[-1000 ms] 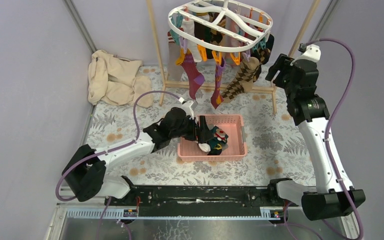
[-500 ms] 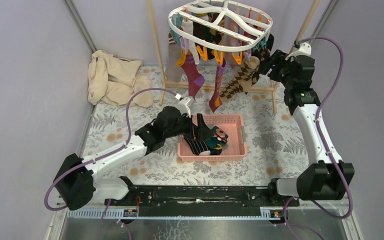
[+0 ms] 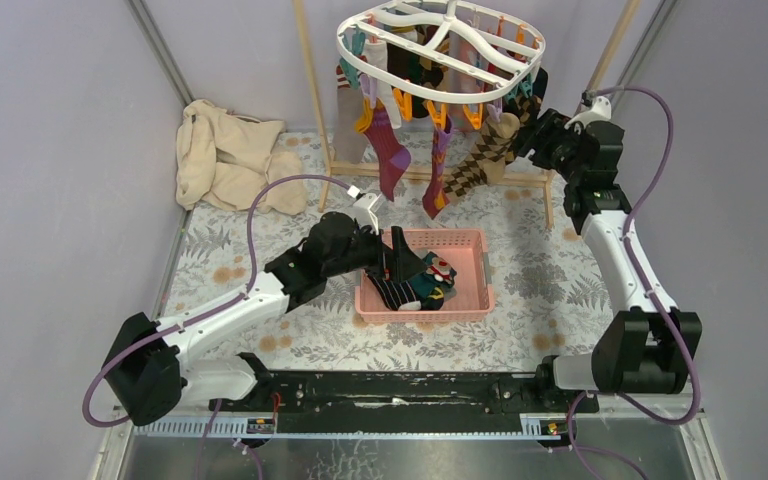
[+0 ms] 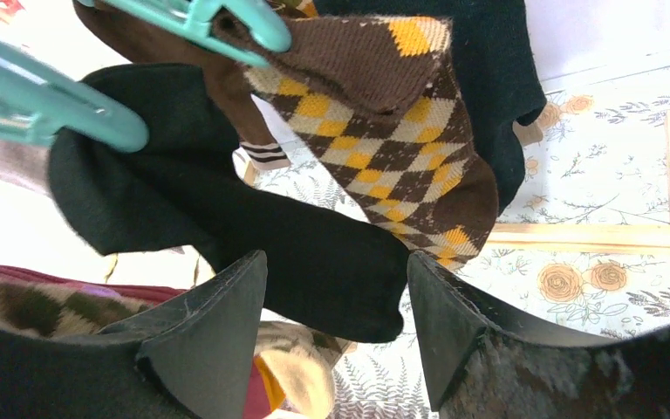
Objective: Remove the socks clipped to the hanger
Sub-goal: Place the sock in the bin, then remove the sock from the hanger.
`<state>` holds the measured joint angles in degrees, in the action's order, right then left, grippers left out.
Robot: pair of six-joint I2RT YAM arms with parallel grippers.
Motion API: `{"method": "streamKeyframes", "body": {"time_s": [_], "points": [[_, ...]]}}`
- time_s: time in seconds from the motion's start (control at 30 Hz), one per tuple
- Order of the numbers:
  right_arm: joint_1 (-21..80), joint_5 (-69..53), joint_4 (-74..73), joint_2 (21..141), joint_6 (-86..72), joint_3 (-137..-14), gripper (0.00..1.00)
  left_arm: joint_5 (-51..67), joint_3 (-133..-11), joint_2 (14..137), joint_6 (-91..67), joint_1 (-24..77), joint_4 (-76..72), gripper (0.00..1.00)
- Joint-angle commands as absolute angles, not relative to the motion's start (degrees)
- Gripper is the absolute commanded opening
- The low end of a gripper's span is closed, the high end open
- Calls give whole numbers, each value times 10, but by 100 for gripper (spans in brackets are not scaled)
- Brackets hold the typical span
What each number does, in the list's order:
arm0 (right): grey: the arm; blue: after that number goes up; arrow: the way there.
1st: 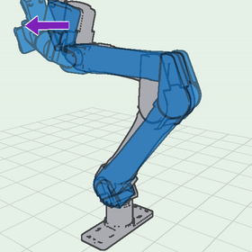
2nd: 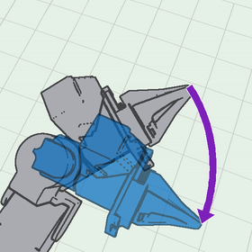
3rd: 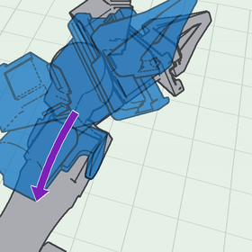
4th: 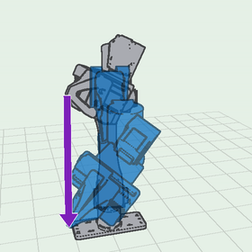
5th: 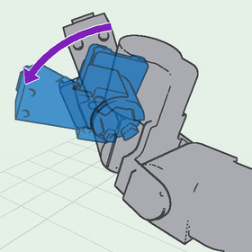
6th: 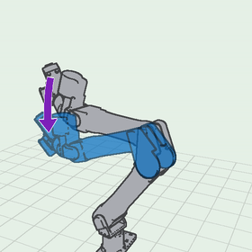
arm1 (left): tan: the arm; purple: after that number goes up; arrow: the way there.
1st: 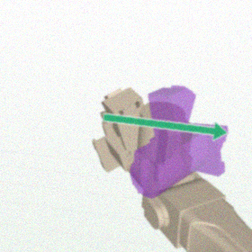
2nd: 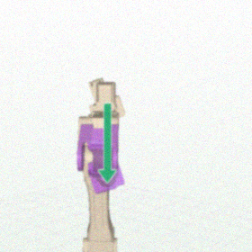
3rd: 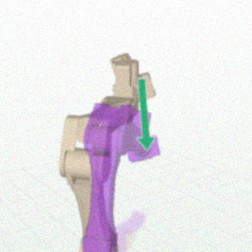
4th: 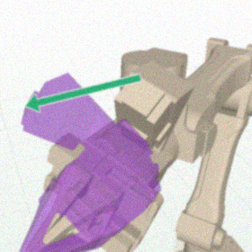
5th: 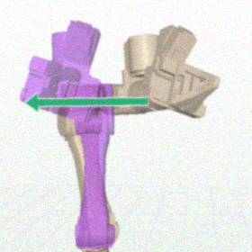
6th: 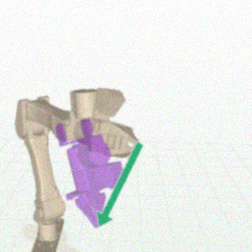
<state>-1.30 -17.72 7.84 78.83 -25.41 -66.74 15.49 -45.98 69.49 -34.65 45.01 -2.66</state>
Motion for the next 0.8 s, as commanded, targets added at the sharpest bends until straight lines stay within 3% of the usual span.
{"method": "streamKeyframes", "body": {"time_s": [0.0,0.23,0.77], "points": [[-15,-196,99,731,-253,-659,67,160,-466,688,-332,454,-34,99],[-15,-231,70,719,-249,-671,71,166,-473,698,-333,454,-36,99],[-5,-303,153,786,-279,-668,76,171,-478,705,-337,454,-36,99]]}}
